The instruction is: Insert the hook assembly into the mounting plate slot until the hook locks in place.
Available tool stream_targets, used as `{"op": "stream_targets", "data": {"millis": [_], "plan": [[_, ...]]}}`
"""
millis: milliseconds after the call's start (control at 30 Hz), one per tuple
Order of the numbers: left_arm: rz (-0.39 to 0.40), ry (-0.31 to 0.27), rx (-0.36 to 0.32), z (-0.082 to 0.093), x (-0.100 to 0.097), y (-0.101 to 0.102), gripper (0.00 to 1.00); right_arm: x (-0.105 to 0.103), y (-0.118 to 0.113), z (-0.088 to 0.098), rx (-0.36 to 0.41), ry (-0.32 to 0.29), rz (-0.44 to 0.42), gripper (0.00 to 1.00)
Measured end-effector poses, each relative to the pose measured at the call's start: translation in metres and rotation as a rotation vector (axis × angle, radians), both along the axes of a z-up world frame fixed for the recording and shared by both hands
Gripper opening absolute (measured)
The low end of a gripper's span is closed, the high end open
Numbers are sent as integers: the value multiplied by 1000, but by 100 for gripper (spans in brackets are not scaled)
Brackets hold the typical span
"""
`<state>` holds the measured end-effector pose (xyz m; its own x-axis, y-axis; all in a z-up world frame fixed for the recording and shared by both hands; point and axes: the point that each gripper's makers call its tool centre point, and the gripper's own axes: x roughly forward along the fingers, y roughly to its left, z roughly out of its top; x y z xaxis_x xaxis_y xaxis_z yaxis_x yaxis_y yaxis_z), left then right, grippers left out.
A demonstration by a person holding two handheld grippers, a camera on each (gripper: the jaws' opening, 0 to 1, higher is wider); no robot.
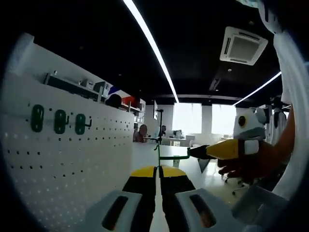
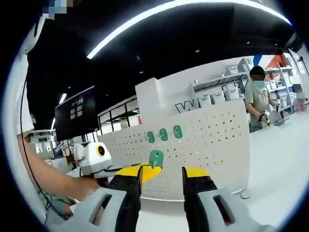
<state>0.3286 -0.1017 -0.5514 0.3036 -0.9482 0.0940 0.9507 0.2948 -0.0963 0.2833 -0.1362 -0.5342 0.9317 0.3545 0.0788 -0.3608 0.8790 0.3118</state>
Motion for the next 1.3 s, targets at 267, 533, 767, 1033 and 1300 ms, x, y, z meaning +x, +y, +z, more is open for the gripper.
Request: {"op": "stream_targets", "data": {"millis": [267,533,767,1033,1300], "plan": [[4,-7,6,0,0,-1,2,0,6,-2,-42,0,12,28],[10,-14,6,4,-1,-3,2,7,15,3,-75,-19,31,25],[25,-19,8,5,-1,-2,2,12,23,8,-86,-41,48,19],[28,-28,11,8,-6,-4,2,18,24,11,-99,-52,41,16],[15,-29,11,8,-12,-8,2,22,26,9,-120,-46,34,14]]}}
